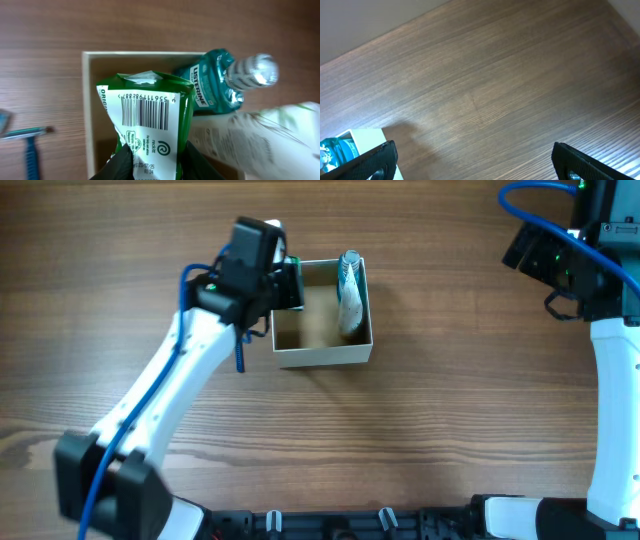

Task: Pack container
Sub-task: 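Carry the soap bar into the box and release it, then grasp the Colgate toothpaste tube with the left gripper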

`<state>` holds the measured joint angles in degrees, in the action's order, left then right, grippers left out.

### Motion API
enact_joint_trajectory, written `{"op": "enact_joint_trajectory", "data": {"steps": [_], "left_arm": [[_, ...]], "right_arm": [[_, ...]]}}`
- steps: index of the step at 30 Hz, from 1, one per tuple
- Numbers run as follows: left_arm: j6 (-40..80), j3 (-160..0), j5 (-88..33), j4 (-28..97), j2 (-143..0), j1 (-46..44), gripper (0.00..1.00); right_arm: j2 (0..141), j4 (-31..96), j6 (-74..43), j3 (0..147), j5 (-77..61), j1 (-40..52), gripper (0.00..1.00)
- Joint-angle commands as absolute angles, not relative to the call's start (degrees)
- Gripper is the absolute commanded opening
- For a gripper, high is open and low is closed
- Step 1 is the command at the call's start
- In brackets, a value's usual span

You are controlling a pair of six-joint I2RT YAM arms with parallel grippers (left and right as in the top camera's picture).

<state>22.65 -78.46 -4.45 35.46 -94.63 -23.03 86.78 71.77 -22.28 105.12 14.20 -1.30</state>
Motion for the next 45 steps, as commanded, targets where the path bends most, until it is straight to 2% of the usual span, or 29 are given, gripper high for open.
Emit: {"op": "enact_joint_trajectory", "data": {"steps": [1,5,6,11,20,21,22,26,28,32,37,39,45], "left_arm": [[24.5,-79.5,-6.6,33.4,-100.1,-24.9,0.29],[24.5,-79.5,-6.6,32.8,-103.0,-25.0,0.33],[24.5,-79.5,-6.6,32.8,-103.8,-25.0,0.37],[24.5,-79.6,-8.4,32.8,-104.3,-25.0,0.78],[24.4,-79.7,-8.5,36.3,-95.4,-21.7,0.80],[24.4,-79.7,-8.5,36.8,-93.7,-20.8,0.96],[24.2,-79.7,-8.5,37.2,-91.9,-19.9,1.00],[23.8,-79.7,-8.3,39.2,-84.8,-15.6,1.00],[19.4,-79.7,-7.4,40.6,-82.3,-13.6,1.00],[14.9,-79.7,0.3,47.6,-81.1,-9.2,0.99],[13.1,-79.6,6.5,56.6,-87.0,-4.5,0.99],[8.7,-79.6,6.6,57.6,-90.7,-3.1,0.95],[3.1,-79.6,6.5,57.5,-100.5,0.6,0.96]], "right_arm": [[87.1,71.5,-22.6,105.3,14.6,-1.3,1.00],[87.1,71.4,-22.6,105.3,14.6,-1.3,1.00],[87.1,71.4,-22.6,105.3,14.6,-1.3,1.00],[87.1,71.4,-22.6,105.3,14.6,-1.3,1.00],[87.1,71.4,-22.6,105.3,14.6,-1.3,1.00],[87.1,71.4,-22.6,105.3,14.6,-1.3,1.00],[87.1,71.4,-22.6,105.3,14.6,-1.3,1.00],[87.1,71.4,-22.6,105.3,14.6,-1.3,1.00],[87.1,71.4,-22.6,105.3,14.6,-1.3,1.00],[87.1,71.4,-22.6,105.3,14.6,-1.3,1.00],[87.1,71.4,-22.6,105.3,14.6,-1.3,1.00],[87.1,71.4,-22.6,105.3,14.6,-1.3,1.00],[87.1,71.4,-22.6,105.3,14.6,-1.3,1.00]]}}
